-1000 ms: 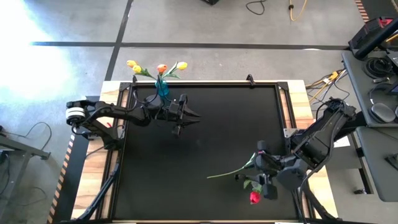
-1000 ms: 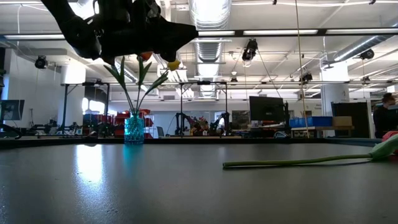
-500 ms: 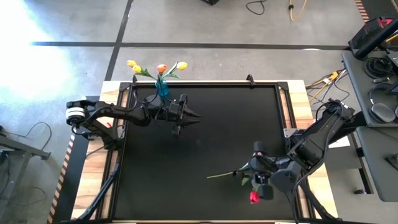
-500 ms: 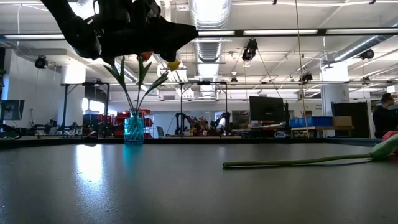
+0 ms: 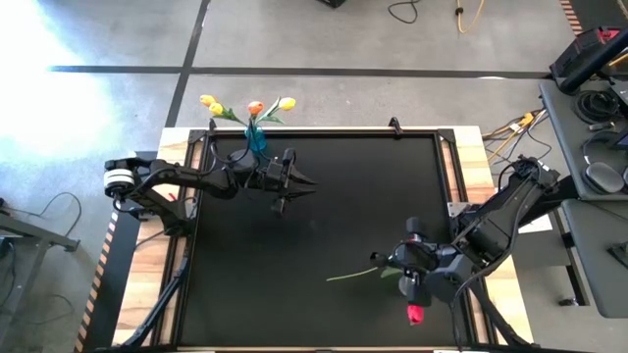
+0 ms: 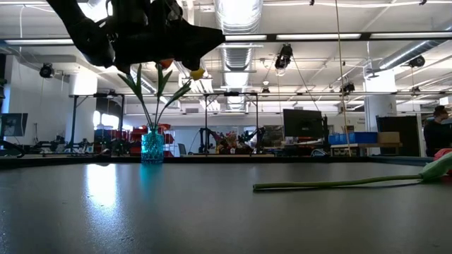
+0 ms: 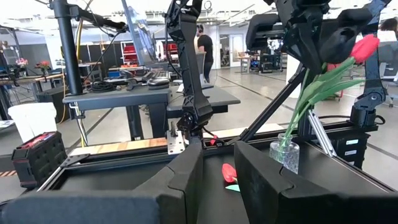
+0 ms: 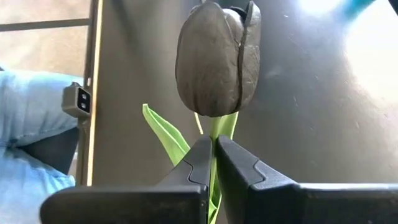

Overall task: Sort flowers into vase by color
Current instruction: Put the red flower into the transparent vase

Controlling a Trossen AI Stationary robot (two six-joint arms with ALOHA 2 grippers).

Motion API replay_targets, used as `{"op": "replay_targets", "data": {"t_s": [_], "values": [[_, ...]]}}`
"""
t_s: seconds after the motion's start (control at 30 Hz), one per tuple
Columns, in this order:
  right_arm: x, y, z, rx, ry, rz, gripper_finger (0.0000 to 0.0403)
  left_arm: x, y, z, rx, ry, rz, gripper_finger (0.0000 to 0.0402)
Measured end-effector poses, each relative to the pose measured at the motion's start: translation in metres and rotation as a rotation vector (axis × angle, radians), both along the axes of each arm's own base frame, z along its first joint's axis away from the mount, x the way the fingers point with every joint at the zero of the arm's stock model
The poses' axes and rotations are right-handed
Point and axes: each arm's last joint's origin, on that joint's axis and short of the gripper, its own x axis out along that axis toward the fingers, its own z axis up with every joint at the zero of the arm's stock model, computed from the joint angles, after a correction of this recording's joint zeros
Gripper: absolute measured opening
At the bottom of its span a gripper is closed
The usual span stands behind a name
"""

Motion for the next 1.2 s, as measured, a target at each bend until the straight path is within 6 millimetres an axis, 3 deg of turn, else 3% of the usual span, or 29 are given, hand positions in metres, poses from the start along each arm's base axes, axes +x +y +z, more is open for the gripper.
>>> {"op": "replay_targets", "data": {"t_s": [0.57,1.0,1.2], "values": [[-0.003,-0.002,-0.003,0.005,0.030,-0.047,0.0019,0.000,0.000,-0.002,-0.007,0.024,0.000,0.0079],[-0.006,-0.005,0.008,0.021,0.037,-0.072,0.0164,0.000,0.000,-0.004,-0.011,0.037,0.000,0.0079],[-0.011,-0.009,0.021,0.047,0.049,-0.076,0.0191,0.000,0.000,-0.005,-0.015,0.049,0.000,0.0079]]}}
